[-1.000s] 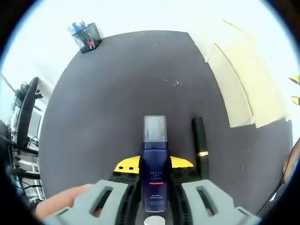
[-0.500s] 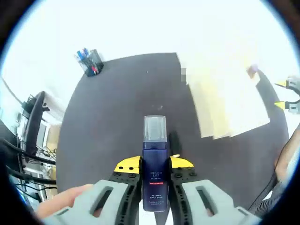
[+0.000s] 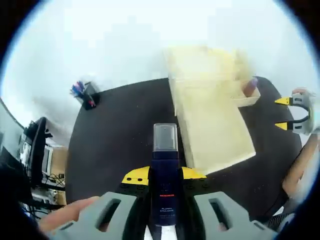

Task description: Open the drawer, pick up the cosmetic bottles from the table one by one, place them into the drawer, release the gripper, close the drawer, and move the gripper away

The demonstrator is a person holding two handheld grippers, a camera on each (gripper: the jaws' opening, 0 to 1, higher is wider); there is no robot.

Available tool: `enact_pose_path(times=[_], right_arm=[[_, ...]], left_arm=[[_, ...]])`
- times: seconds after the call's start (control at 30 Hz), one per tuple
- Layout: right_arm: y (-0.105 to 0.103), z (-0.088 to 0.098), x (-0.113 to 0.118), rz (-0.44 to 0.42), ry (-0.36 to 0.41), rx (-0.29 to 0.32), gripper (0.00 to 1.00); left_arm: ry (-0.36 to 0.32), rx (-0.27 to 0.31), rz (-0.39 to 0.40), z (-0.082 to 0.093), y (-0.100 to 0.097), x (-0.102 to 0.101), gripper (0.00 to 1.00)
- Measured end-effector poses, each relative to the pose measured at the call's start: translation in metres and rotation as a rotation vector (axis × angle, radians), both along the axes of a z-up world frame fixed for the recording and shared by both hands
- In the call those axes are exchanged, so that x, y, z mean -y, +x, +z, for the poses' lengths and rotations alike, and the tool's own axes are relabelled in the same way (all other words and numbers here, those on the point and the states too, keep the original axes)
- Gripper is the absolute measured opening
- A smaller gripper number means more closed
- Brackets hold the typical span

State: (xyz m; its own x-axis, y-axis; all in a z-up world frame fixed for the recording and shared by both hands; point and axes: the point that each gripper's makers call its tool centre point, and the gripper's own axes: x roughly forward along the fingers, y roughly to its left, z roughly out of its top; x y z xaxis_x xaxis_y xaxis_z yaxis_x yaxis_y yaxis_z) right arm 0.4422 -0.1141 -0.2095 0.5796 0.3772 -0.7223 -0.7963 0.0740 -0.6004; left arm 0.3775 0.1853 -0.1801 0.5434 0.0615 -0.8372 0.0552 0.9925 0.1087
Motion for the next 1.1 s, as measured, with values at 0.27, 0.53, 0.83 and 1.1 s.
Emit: enact_pose_path(times=[0.27, 0.53, 0.83, 1.1], right_arm=[[0.002, -0.003, -0.002, -0.007, -0.025, 0.004, 0.31], [-0.005, -0.005, -0.005, 0.009, -0.033, 0.001, 0.31], [-0.009, -0.008, -0.001, 0.024, -0.049, -0.009, 0.31], [-0.006, -0.004, 0.001, 0.027, -0.037, -0.015, 0.31]], left_arm=[[-0.013, 0.034, -0.044, 0.015, 0.017, 0.028, 0.16], [-0.044, 0.08, -0.05, 0.022, 0.031, 0.052, 0.16], [-0.039, 0.06, -0.068, 0.006, 0.048, 0.08, 0.16], [-0.118, 0.033, -0.018, -0.019, 0.073, 0.095, 0.16]])
